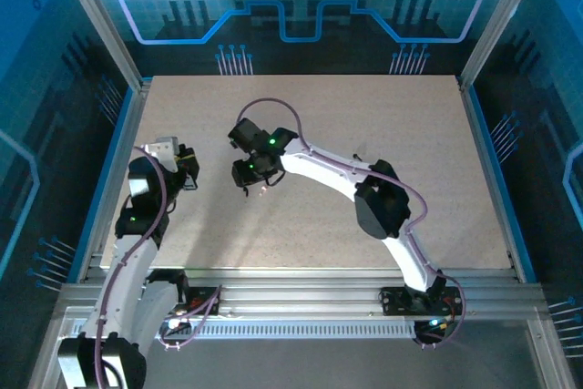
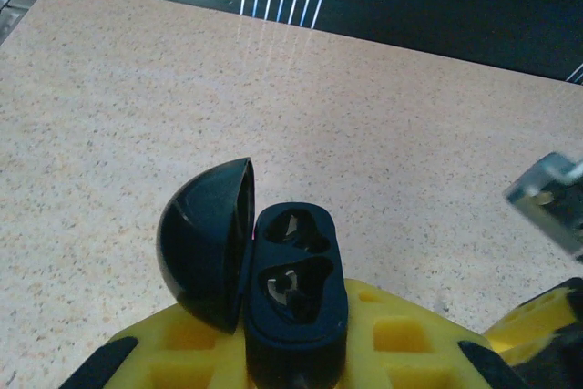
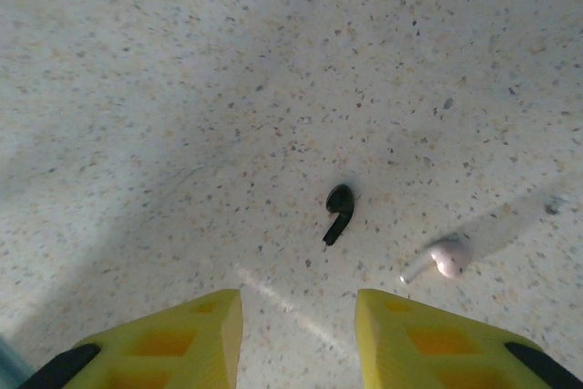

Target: Insert the wireless bluetooth earbuds into the charging case

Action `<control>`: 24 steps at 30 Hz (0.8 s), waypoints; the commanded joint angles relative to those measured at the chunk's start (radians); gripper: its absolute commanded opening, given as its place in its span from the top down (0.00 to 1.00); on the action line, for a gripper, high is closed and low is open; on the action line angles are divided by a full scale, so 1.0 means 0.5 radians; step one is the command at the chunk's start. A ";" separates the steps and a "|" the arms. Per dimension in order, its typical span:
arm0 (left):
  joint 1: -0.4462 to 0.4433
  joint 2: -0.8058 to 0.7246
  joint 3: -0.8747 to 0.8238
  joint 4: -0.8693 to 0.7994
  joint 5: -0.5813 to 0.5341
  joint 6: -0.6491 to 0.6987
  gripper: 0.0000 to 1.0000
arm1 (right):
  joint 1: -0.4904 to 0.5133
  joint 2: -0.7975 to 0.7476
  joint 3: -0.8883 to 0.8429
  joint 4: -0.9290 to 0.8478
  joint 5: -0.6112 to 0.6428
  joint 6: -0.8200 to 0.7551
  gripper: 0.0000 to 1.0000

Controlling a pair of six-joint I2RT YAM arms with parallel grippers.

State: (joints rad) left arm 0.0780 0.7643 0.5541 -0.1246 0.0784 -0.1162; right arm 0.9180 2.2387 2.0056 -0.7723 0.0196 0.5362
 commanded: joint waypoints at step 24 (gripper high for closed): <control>0.031 -0.056 -0.011 0.031 0.034 -0.080 0.82 | 0.054 0.520 0.364 -0.116 0.154 0.008 0.64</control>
State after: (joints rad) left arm 0.0834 0.7494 0.5541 -0.1299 0.0792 -0.1333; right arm 0.9283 2.4638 2.1548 -0.7994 0.0738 0.5541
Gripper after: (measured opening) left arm 0.205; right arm 0.356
